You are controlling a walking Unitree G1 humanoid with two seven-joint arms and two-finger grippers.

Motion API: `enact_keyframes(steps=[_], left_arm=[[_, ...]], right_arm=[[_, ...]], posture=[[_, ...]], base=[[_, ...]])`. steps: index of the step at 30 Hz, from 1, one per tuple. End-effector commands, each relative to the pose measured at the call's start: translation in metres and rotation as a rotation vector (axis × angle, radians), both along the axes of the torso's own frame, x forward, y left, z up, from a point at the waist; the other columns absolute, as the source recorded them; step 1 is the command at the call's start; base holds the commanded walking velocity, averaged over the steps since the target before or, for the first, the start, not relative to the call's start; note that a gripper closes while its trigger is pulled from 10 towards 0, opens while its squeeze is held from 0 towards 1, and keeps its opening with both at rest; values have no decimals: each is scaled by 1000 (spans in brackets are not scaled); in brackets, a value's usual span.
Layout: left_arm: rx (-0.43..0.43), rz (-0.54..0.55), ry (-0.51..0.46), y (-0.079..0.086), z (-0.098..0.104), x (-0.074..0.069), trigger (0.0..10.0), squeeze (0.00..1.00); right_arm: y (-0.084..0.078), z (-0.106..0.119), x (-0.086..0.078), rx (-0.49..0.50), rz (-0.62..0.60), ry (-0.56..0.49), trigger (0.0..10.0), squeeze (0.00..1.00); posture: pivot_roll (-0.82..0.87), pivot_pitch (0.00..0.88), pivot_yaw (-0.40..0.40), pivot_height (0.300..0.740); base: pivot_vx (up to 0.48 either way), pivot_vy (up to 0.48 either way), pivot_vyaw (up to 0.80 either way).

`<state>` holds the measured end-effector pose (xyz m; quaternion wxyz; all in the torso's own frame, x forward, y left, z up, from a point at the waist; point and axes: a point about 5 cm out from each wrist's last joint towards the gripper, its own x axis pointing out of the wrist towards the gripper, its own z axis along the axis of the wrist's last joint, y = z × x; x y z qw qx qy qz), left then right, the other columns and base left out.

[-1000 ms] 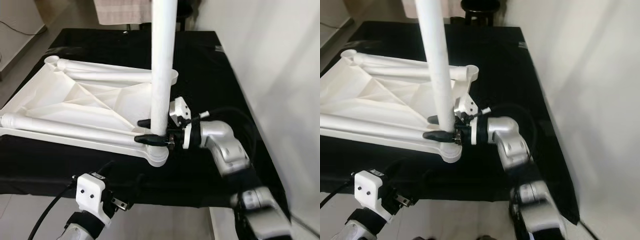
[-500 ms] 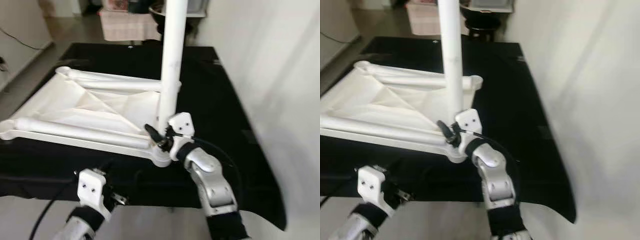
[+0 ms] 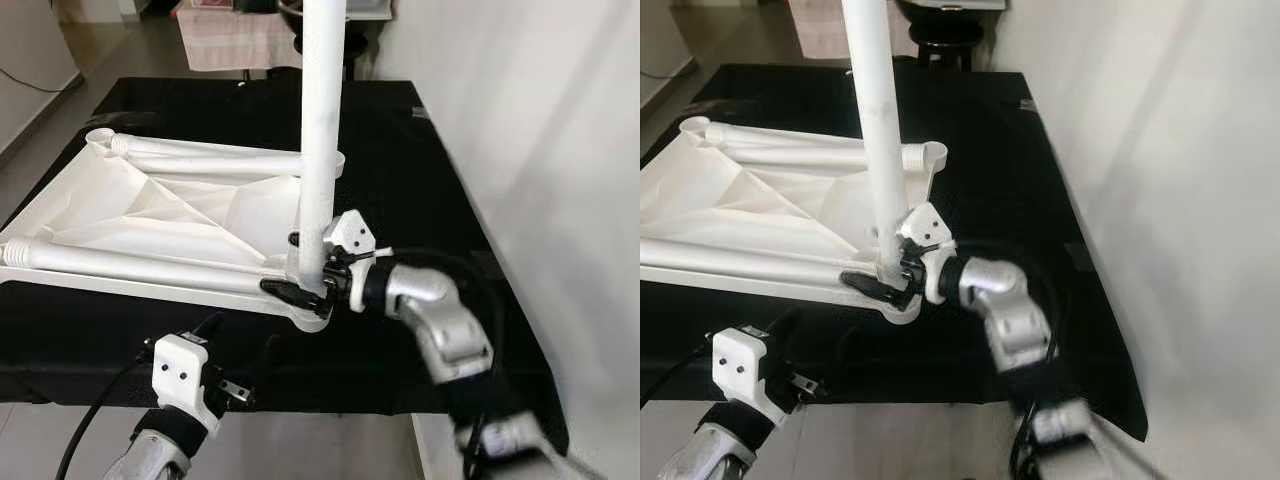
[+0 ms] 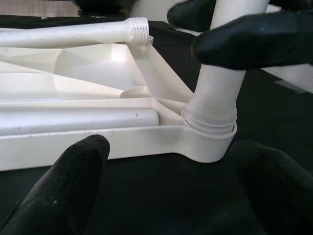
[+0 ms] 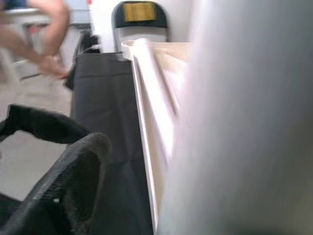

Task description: Building children table

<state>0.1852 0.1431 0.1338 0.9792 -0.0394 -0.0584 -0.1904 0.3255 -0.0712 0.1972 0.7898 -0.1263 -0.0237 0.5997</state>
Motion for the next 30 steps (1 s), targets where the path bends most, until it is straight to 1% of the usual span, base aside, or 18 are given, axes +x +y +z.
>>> enact_keyframes(steps=[1,2,3,4,5,6,7,8,10,16,17,18,19,20,24,28,29,30], left_arm=[[2,1,3,-1,1,-4,10000,0],[5,1,5,-1,1,-6,10000,0],[5,1,5,-1,1,-6,10000,0],[11,3,8,-1,1,-10,10000,0],[12,5,9,-1,2,-11,10000,0],[12,5,9,-1,2,-11,10000,0],[14,10,10,-1,2,-13,10000,0],[14,10,10,-1,2,-13,10000,0],[16,17,12,-1,3,-16,10000,0],[17,19,19,-1,4,-21,10000,0],[18,19,21,-1,4,-22,10000,0],[18,19,21,-1,4,-22,10000,0],[18,19,22,-1,4,-22,10000,0],[17,17,24,-2,4,-22,10000,0],[17,17,25,-2,3,-22,10000,0],[16,16,27,-2,2,-20,10000,0],[15,16,26,-2,1,-19,10000,0],[15,16,26,-2,1,-19,10000,0]], right_arm=[[8,-3,6,-27,43,0,10000,0],[9,-1,13,-31,50,7,10000,0],[9,-1,13,-31,50,7,10000,0],[11,0,18,-64,128,38,10000,0],[11,0,17,-81,165,51,10000,0],[11,0,17,-81,165,51,10000,0],[10,-2,17,-129,211,65,10000,0],[10,-2,17,-129,211,65,10000,0],[8,-4,20,-192,250,68,10000,0],[8,4,30,-179,243,81,10000,0],[8,6,33,-167,240,76,2627,0],[8,6,33,-167,240,76,2627,0],[8,9,34,-149,236,80,0,0],[6,11,36,-126,224,85,0,0],[4,11,37,-121,221,87,0,0],[-15,10,40,-88,185,79,0,0],[-24,13,41,-64,137,58,0,0],[-24,13,41,-64,137,58,0,0]], posture=[[-56,136,-52,740],[-45,140,-52,740],[-45,140,-52,740],[-23,159,-56,740],[-23,159,-56,740],[-23,159,-56,740],[-13,168,-57,740],[-13,168,-57,740],[-6,179,-59,740],[10,187,-60,740],[14,190,-59,740],[14,190,-59,740],[14,190,-58,740],[10,186,-57,740],[6,182,-54,740],[-8,165,-49,740],[-21,154,-50,740],[-21,154,-50,740]], base=[[0,0,0],[0,0,0],[0,0,0],[0,0,0],[0,0,0],[0,0,0],[0,0,0],[0,0,0],[0,0,0],[0,0,0],[0,0,0],[0,0,0],[0,0,0],[0,0,0],[0,0,0],[0,0,0],[0,0,0],[0,0,0]])
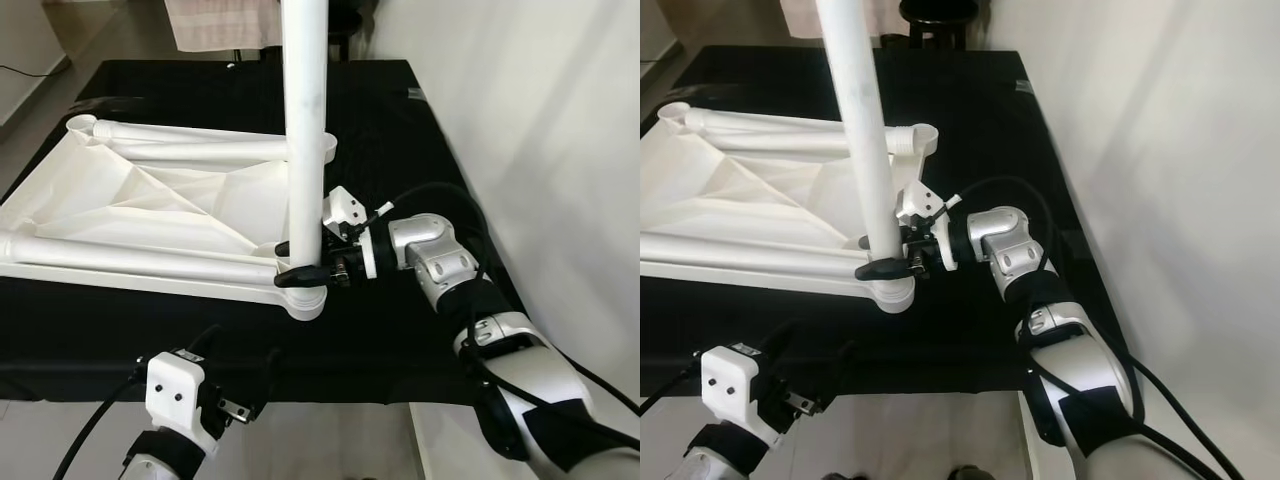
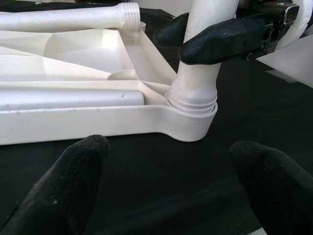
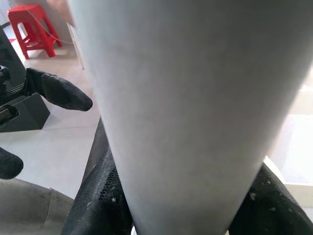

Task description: Building children table

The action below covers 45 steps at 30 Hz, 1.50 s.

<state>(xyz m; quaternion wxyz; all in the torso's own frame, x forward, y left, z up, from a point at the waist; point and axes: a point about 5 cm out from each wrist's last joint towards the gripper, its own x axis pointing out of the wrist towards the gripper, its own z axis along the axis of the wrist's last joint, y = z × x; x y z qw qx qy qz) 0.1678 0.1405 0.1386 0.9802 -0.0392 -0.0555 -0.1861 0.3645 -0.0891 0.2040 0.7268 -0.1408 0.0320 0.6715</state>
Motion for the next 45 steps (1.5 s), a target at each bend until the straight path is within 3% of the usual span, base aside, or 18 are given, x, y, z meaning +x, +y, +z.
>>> enact_keyframes(steps=[1,4,6,8,9,11,13,20,21,22,24,25,26,30,32,33,38,45], left_arm=[[13,7,20,1,-4,-1,10000,0],[12,7,18,3,-5,1,10000,0],[15,11,18,8,-5,2,10000,0],[23,12,20,12,-6,4,10000,0],[25,12,20,13,-6,5,10000,0],[35,-5,21,14,-7,10,10000,0],[38,-9,21,14,-8,11,10000,0],[33,16,13,16,-8,15,10000,0],[33,30,11,17,-8,15,10000,0],[33,43,10,19,-8,15,10000,0],[33,47,9,20,-8,15,10000,0],[32,47,8,20,-8,15,10000,0],[31,38,6,19,-8,16,10000,0],[26,20,5,15,-7,16,10000,0],[25,17,5,15,-7,16,10000,0],[24,16,5,13,-7,15,10000,0],[20,20,6,10,-5,9,10000,0],[21,23,10,6,-2,0,10000,0]], right_arm=[[-13,8,2,62,-73,-42,0,0],[-28,6,-4,156,-239,-56,0,0],[-24,-12,-20,223,-420,-7,0,0],[-25,-51,-32,128,-1004,-26,0,0],[-30,-64,-42,68,-1192,-41,0,0],[4,-79,-66,46,-985,-18,0,0],[15,-81,-71,53,-890,-7,0,0],[19,-77,-61,46,-847,7,0,0],[18,-75,-61,47,-856,9,7804,0],[19,-69,-60,53,-834,13,10000,0],[21,-61,-57,86,-797,20,10000,0],[24,-52,-56,109,-747,15,10000,831],[29,-39,-54,148,-631,16,10000,1000],[34,-15,-53,189,-326,-19,10000,1000],[32,-11,-53,183,-263,-20,10000,1000],[31,-10,-51,150,-184,-37,10000,0],[28,-18,-48,22,62,2,10000,0],[47,-7,-32,66,115,58,10000,0]], posture=[[-21,154,-50,740],[-42,145,-56,740],[-59,144,-46,740],[-83,134,-27,740],[-83,134,-27,740],[-75,117,-16,740],[-75,117,-16,740],[-61,89,-42,740],[-61,91,-41,740],[-58,90,-43,740],[-59,89,-44,740],[-59,88,-44,740],[-58,90,-47,740],[-55,97,-50,740],[-52,101,-52,740],[-44,104,-55,740],[-23,125,-63,740],[20,162,-71,740]], base=[[0,0,0],[0,0,0],[0,0,0],[0,0,0],[0,0,0],[0,0,0],[0,0,0],[0,0,0],[0,0,0],[0,0,0],[0,0,0],[0,0,0],[0,0,0],[0,0,0],[0,0,0],[0,0,0],[0,0,0],[0,0,0]])
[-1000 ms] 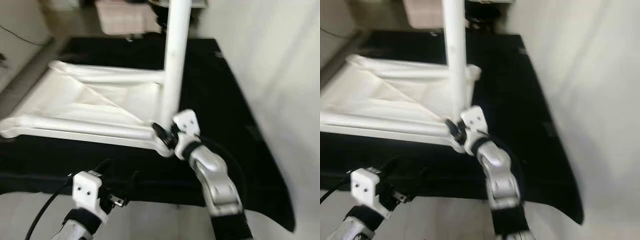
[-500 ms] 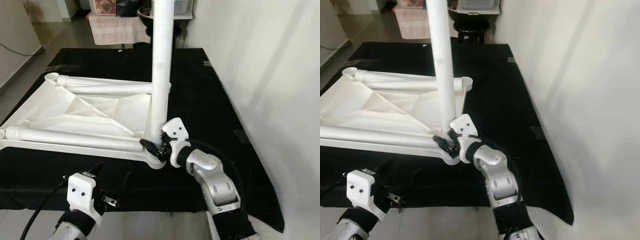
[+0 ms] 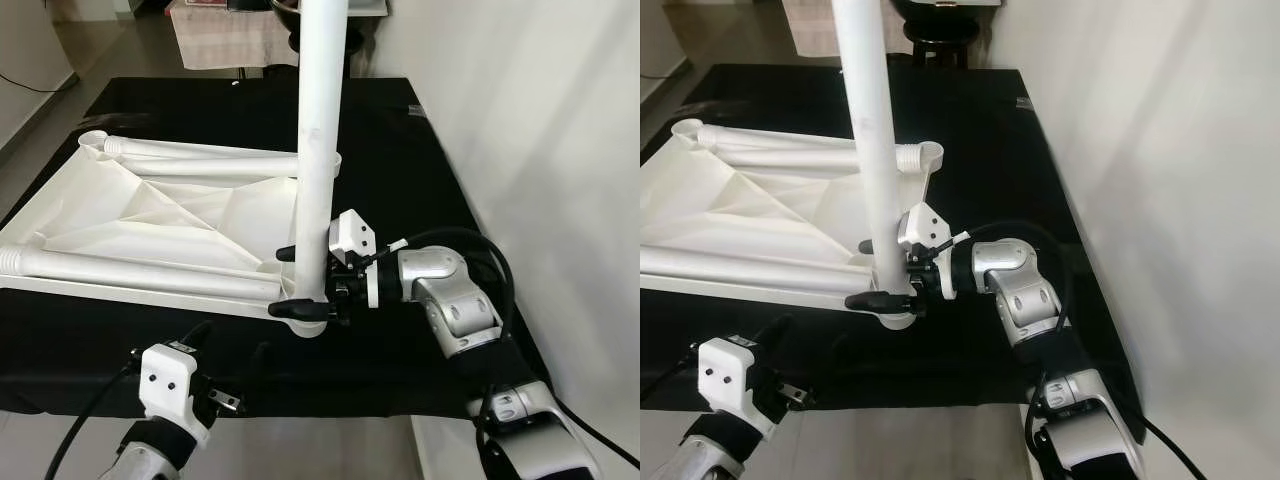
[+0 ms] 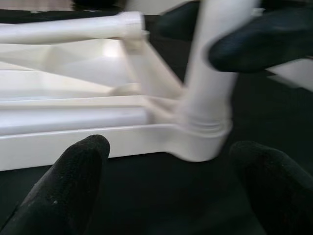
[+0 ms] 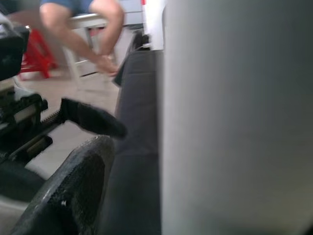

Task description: Building children table

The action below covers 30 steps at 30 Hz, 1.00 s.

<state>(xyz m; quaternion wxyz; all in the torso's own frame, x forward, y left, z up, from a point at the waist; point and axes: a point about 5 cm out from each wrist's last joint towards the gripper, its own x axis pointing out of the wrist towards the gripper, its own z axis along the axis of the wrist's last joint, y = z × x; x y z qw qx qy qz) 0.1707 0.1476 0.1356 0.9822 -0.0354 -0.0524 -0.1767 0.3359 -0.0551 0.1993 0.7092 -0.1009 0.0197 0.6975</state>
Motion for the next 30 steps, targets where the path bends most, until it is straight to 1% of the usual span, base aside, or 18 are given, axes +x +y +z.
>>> enact_keyframes(steps=[1,2,3,4,11,15,17,19,21,22,23,24,25,26,27,28,29,30], left_arm=[[13,4,5,-1,1,-4,10000,0],[12,3,6,-2,1,-6,10000,0],[12,3,6,-2,1,-6,10000,0],[11,1,9,-2,2,-7,10000,0],[7,-7,17,-4,2,-10,10000,0],[4,-8,17,-5,1,-8,10000,0],[2,-8,16,-5,0,-7,10000,0],[1,-5,15,-4,0,-6,10000,0],[1,-5,15,-4,0,-6,10000,0],[2,-4,15,-4,0,-6,10000,0],[3,-2,14,-3,-1,-5,10000,0],[3,-2,14,-3,-1,-5,10000,0],[6,1,13,-1,-1,-4,10000,0],[6,1,13,-1,-1,-4,10000,0],[11,1,10,1,-1,-2,10000,0],[16,1,9,4,-2,0,10000,0],[19,1,9,5,-3,2,10000,0],[19,1,9,5,-3,2,10000,0]], right_arm=[[16,0,-1,11,54,13,10000,0],[17,3,2,21,67,23,2902,0],[17,3,2,21,67,23,2902,0],[17,4,4,22,81,37,0,0],[5,5,10,-18,111,47,0,0],[-10,3,12,-26,66,28,0,0],[-23,-1,10,-24,-12,4,0,0],[-39,-9,8,-20,-166,-17,0,0],[-39,-9,8,-20,-166,-17,0,0],[-44,-12,8,-19,-221,-24,0,0],[-50,-19,7,0,-360,5,0,0],[-50,-19,7,0,-360,5,0,0],[-60,-37,-3,5,-752,45,0,0],[-60,-37,-3,5,-752,45,0,0],[-74,-55,-23,-18,-1018,88,0,0],[-85,-64,-39,-45,-1175,99,0,0],[-88,-67,-48,-58,-1226,96,0,0],[-88,-67,-48,-58,-1226,96,0,0]], posture=[[20,162,-71,740],[24,170,-71,740],[24,170,-71,740],[26,177,-72,740],[20,182,-73,740],[2,172,-73,740],[-9,166,-75,740],[-19,161,-81,740],[-19,161,-81,740],[-19,161,-81,740],[-26,152,-95,740],[-26,152,-95,740],[-50,145,-90,740],[-50,145,-90,740],[-59,140,-77,740],[-85,120,-58,740],[-85,120,-58,740],[-85,120,-58,740]], base=[[0,0,0],[0,0,0],[0,0,0],[0,0,0],[0,0,0],[0,0,0],[0,0,0],[0,0,0],[0,0,0],[0,0,0],[0,0,0],[0,0,0],[0,0,0],[0,0,0],[0,0,0],[0,0,0],[0,0,0],[0,0,0]])
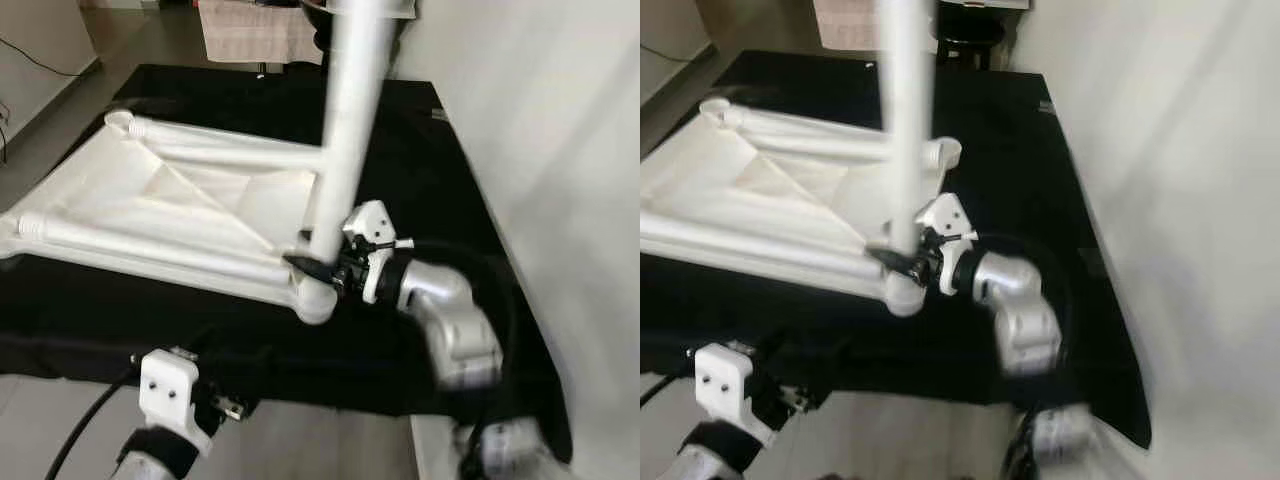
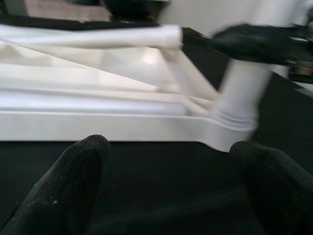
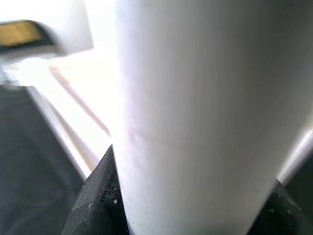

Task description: Building children table

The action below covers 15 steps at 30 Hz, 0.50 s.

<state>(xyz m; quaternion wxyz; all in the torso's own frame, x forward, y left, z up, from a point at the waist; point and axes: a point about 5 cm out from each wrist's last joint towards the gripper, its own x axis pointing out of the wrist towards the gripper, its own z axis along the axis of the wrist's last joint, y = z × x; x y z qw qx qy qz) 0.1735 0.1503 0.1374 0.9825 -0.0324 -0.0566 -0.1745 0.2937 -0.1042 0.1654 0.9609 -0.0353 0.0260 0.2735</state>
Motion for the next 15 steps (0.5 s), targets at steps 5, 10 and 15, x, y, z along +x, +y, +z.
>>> enact_keyframes(steps=[5,10,15], left_arm=[[18,-24,17,3,-7,7,10000,0],[24,17,10,7,-7,9,10000,0],[23,26,3,7,-7,10,10000,0]], right_arm=[[-30,-32,5,-124,-183,129,0,0],[-14,-15,19,-90,-151,74,3843,0],[15,16,21,7,60,-18,10000,1000]], posture=[[-74,83,-62,740],[-61,75,-62,740],[-51,75,-66,740]], base=[[0,0,0],[0,0,0],[0,0,0]])
